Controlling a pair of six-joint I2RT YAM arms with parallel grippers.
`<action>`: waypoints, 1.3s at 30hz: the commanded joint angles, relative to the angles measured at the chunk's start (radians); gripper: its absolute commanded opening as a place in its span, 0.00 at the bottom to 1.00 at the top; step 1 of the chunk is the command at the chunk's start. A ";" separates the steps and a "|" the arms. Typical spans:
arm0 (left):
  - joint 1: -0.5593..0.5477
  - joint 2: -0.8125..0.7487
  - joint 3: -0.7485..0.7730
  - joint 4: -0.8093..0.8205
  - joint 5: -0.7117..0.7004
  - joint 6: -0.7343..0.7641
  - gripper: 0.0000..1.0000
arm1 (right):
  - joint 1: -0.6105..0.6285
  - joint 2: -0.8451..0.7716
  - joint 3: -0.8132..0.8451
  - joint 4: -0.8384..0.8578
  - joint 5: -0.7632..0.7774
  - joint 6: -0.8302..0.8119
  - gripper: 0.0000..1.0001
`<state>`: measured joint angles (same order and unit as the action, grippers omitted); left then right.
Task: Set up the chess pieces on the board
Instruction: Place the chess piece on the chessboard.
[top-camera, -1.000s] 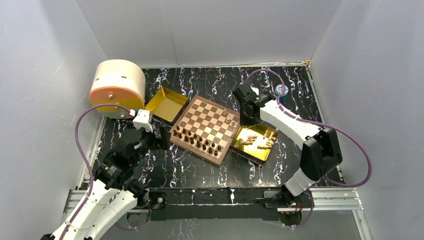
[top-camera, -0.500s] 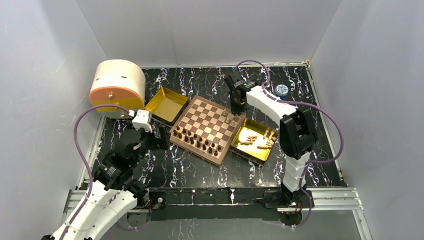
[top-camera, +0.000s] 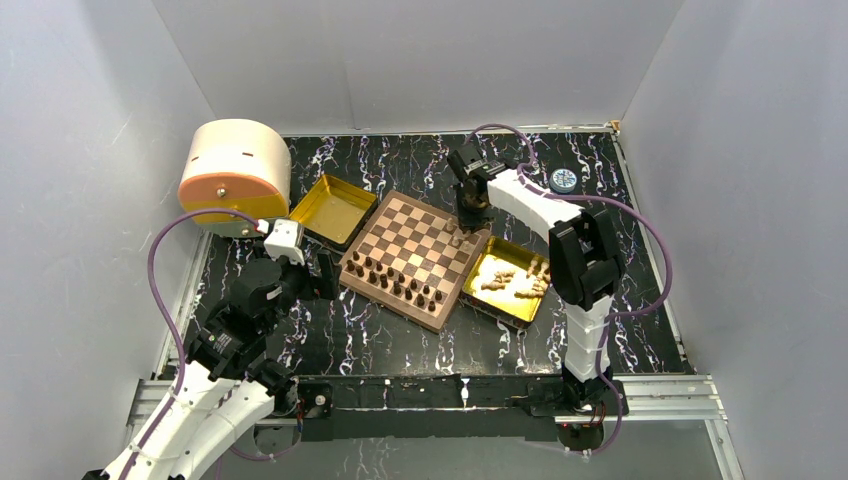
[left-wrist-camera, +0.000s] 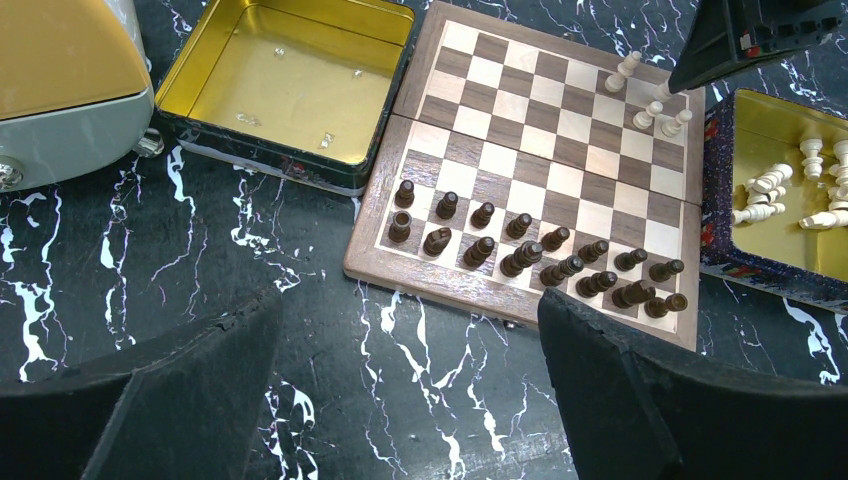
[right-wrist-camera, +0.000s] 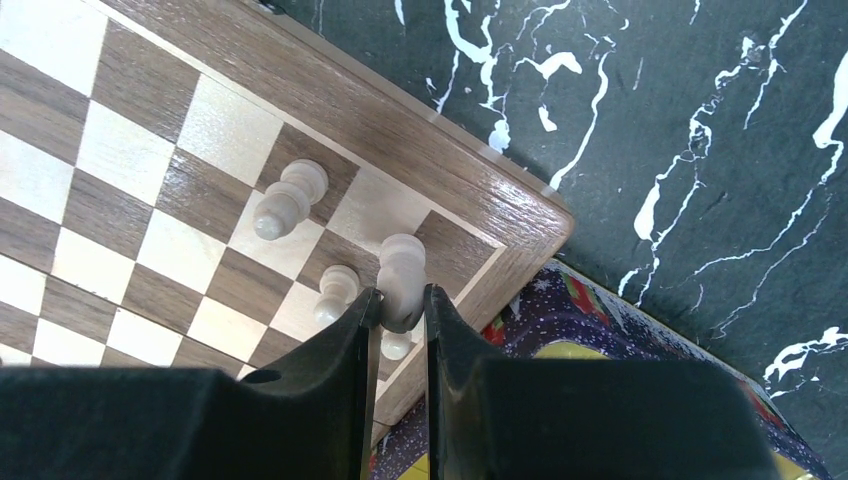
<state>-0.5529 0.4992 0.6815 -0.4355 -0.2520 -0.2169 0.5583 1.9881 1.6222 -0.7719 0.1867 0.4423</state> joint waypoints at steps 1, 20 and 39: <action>-0.004 -0.007 -0.003 0.001 -0.018 0.007 0.95 | -0.002 0.011 0.062 0.032 -0.019 0.003 0.24; -0.004 -0.005 -0.002 0.001 -0.018 0.007 0.95 | -0.002 0.064 0.085 0.022 -0.044 0.012 0.32; -0.004 -0.001 -0.002 0.000 -0.018 0.007 0.95 | -0.002 0.041 0.141 -0.023 -0.026 0.012 0.40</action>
<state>-0.5529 0.4992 0.6815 -0.4355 -0.2520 -0.2169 0.5583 2.0571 1.7000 -0.7635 0.1467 0.4461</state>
